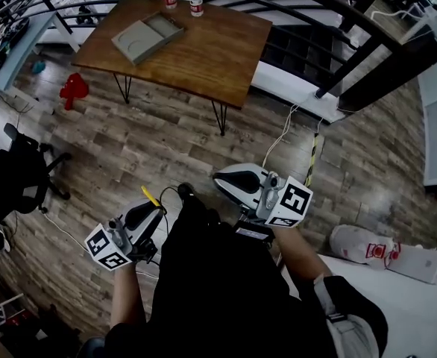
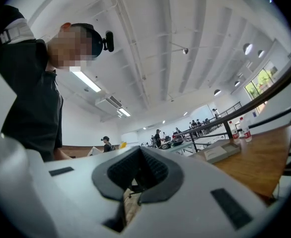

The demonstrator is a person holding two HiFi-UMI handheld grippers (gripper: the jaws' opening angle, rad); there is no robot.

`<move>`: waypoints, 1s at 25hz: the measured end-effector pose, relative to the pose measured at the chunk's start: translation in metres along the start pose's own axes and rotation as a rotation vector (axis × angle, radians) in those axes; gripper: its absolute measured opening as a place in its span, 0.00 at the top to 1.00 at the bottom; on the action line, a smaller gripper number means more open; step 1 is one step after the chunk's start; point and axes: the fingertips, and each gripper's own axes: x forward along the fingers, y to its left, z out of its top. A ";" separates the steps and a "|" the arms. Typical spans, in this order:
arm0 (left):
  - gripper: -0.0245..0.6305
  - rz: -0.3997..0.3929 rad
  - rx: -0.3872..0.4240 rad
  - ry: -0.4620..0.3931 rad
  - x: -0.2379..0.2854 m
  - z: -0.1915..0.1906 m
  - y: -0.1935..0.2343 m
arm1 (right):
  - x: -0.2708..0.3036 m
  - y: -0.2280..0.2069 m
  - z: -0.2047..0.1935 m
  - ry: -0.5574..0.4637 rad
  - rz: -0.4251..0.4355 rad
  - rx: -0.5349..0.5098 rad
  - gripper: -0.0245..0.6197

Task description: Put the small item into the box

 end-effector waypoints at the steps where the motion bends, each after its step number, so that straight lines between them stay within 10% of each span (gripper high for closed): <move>1: 0.84 -0.002 -0.004 0.002 0.003 0.001 0.007 | 0.002 -0.005 -0.001 0.004 -0.004 0.003 0.95; 25: 0.84 0.032 -0.036 -0.032 -0.002 0.122 0.238 | 0.175 -0.183 -0.004 0.177 -0.029 0.009 0.95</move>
